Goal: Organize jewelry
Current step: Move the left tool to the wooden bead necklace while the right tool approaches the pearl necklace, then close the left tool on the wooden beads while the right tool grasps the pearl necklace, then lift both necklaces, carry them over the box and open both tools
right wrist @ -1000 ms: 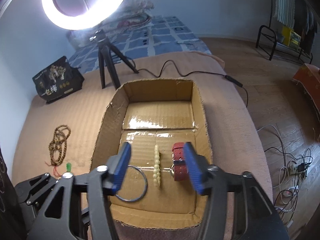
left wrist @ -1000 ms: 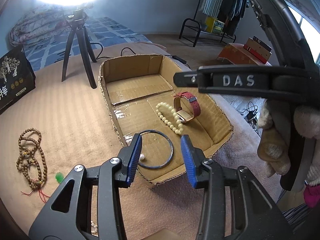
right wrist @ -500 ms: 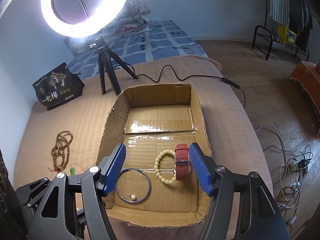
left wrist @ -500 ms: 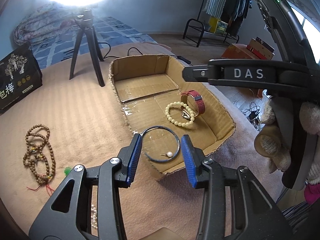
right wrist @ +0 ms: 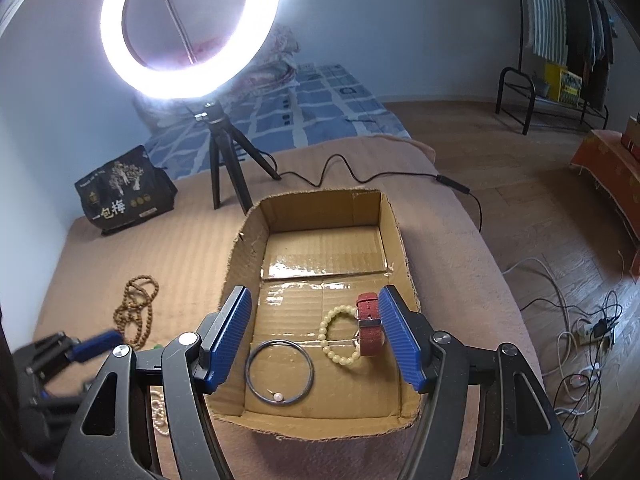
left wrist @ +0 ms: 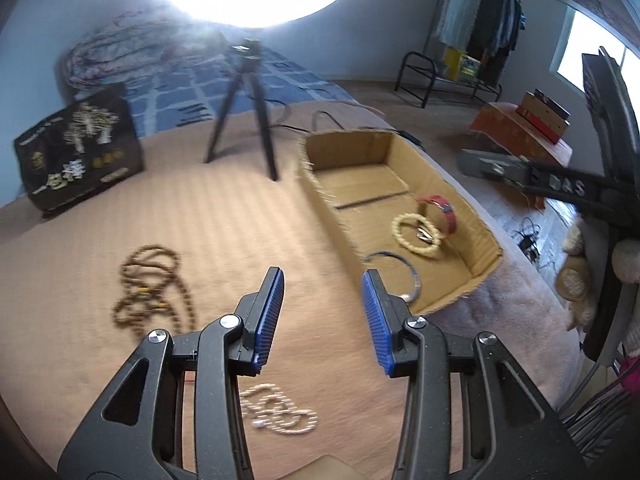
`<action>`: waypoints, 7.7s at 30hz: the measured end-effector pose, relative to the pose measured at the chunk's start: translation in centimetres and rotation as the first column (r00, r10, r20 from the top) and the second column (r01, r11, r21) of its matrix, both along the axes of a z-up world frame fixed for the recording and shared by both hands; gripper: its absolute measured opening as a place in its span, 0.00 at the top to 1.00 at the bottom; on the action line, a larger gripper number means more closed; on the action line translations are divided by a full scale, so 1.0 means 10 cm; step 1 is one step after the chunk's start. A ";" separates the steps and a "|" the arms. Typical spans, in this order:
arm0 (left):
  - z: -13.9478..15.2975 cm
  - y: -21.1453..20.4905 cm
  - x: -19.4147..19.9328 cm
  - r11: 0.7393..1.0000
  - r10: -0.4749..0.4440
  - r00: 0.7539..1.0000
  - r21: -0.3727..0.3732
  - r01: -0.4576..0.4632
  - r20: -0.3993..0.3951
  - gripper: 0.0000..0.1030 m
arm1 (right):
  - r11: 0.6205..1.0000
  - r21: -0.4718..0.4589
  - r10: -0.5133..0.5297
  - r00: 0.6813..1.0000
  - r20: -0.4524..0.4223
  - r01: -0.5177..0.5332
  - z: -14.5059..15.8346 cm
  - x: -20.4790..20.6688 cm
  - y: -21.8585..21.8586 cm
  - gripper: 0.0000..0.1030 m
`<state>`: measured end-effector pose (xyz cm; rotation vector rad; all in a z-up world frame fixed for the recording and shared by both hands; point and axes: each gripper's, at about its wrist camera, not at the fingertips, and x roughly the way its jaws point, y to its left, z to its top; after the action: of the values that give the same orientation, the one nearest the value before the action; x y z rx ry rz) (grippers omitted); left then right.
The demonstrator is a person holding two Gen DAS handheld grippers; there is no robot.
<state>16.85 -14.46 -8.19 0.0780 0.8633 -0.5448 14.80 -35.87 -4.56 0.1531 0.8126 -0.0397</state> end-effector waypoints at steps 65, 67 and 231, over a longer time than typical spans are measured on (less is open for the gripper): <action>-0.89 1.33 0.93 0.959 0.257 0.918 -0.037 -0.281 -0.302 0.42 | 0.744 -0.066 0.591 0.701 -0.400 -0.665 -1.31 -0.16 1.91 0.64; -0.93 1.30 0.99 0.958 0.261 0.912 -0.029 -0.284 -0.318 0.41 | 0.746 -0.056 0.593 0.701 -0.397 -0.663 -1.31 -0.15 1.91 0.64; 0.38 -1.21 1.22 0.991 0.027 0.999 -0.130 -0.031 -0.039 0.90 | 0.971 0.045 0.237 0.966 -0.102 -0.234 -0.28 -0.03 -0.24 0.97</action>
<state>29.02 -26.52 -4.41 -0.0642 0.8614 -0.5756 14.53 -38.27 -7.35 0.0846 0.9341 0.1915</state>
